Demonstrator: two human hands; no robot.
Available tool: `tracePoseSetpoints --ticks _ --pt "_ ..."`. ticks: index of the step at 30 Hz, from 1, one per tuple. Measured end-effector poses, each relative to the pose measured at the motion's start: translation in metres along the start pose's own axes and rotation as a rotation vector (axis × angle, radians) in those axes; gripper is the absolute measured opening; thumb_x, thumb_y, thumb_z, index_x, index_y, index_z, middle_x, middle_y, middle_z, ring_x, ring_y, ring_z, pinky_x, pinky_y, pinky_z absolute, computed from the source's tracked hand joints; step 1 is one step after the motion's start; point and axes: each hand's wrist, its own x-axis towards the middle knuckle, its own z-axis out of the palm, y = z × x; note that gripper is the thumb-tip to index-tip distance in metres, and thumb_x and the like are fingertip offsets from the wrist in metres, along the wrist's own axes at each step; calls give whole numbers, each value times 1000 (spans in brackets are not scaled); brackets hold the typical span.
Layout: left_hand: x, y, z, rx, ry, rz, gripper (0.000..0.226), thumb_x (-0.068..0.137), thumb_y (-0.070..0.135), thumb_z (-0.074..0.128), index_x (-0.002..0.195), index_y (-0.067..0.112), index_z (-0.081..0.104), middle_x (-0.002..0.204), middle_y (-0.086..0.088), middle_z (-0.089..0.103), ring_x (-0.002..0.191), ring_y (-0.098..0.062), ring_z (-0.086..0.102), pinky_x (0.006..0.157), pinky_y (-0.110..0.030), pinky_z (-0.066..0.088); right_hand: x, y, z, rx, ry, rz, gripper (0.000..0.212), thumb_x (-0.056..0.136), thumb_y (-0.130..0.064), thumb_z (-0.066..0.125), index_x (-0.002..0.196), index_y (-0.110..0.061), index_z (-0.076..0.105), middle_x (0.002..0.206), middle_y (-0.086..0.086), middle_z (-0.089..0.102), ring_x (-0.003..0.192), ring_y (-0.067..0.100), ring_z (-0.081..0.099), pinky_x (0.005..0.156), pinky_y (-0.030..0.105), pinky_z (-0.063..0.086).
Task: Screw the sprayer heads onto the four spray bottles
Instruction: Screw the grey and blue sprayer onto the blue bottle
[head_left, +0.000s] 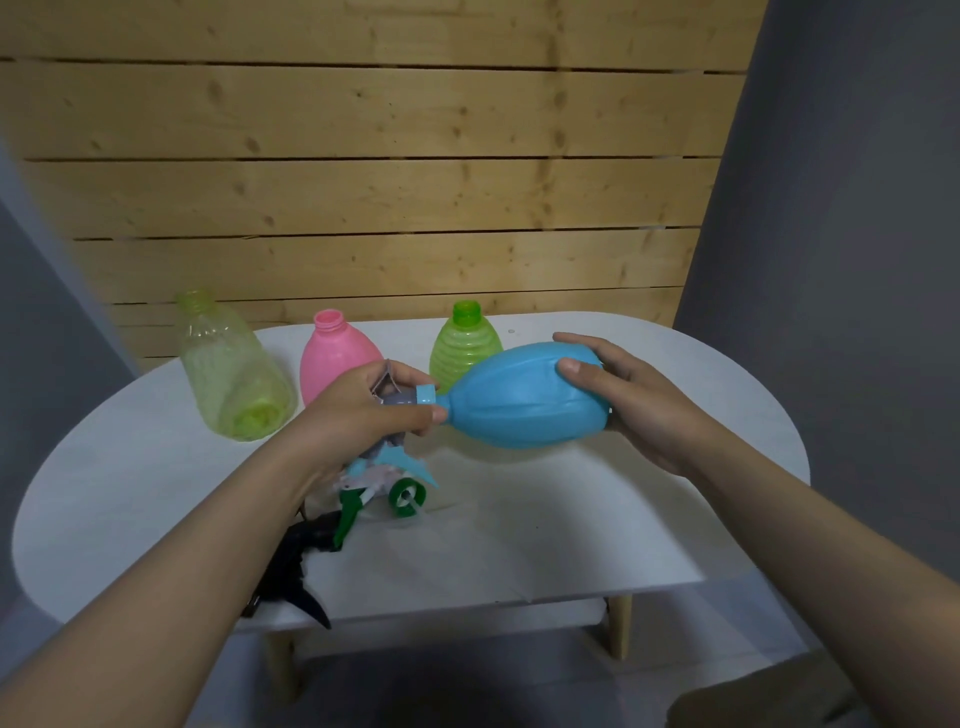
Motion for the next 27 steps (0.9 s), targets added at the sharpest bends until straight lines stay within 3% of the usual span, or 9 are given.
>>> tracePoseSetpoints --ticks 3,9,13,16,18,20,23,25,27 --pt "-3 -1 5 33 16 58 32 65 17 82 91 21 65 67 2 65 45 -5 53 36 -17 36 1 3 1 -40 34 47 48 72 -62 58 111 -34 62 111 -3 69 93 11 69 80 35 58" --pt "-4 1 11 18 49 129 31 65 12 81 89 24 65 74 6 67 53 -1 59 46 -18 48 3 -1 1 -39 75 129 43 84 -59 50 110 -27 62 110 4 68 100 26 67 88 52 54" --pt "-4 2 10 17 70 203 33 64 8 81 86 25 65 73 14 70 58 2 62 48 -13 46 -1 -5 6 -139 22 117 51 87 -63 39 113 -25 60 107 10 68 84 28 70 57 34 56" --pt "-5 0 9 71 37 214 35 62 6 82 88 22 66 86 3 70 71 -2 65 56 -15 51 -3 -4 6 -219 22 117 52 86 -66 35 109 -27 62 101 11 69 77 24 70 52 29 53" --pt "-6 -1 9 84 10 205 36 61 6 82 91 19 67 93 -3 72 79 -10 67 66 -24 57 -3 -3 5 -187 -28 170 53 87 -66 34 108 -28 64 101 16 71 81 32 70 53 30 54" --pt "-7 -1 11 80 7 213 36 60 5 83 91 16 67 95 -4 72 81 -11 68 72 -24 58 -2 -1 2 -59 -108 224 49 90 -59 37 114 -24 62 111 21 67 92 39 66 58 35 56" --pt "-7 -2 9 66 40 194 36 60 5 83 89 17 68 85 2 71 67 0 65 57 -14 51 1 2 -5 228 -217 302 45 88 -28 49 130 -13 52 137 21 51 112 39 58 75 46 58" --pt "-5 -2 7 50 51 163 36 60 4 83 90 16 68 79 6 70 61 3 63 52 -13 48 2 1 -12 314 -290 301 53 78 -16 58 130 -11 52 138 17 52 111 33 61 76 45 58" --pt "-4 -3 4 38 52 155 35 60 3 83 89 17 68 78 7 70 59 3 63 51 -12 47 1 -1 -16 279 -326 229 49 79 -18 61 128 -16 56 131 11 60 108 30 65 73 40 58"
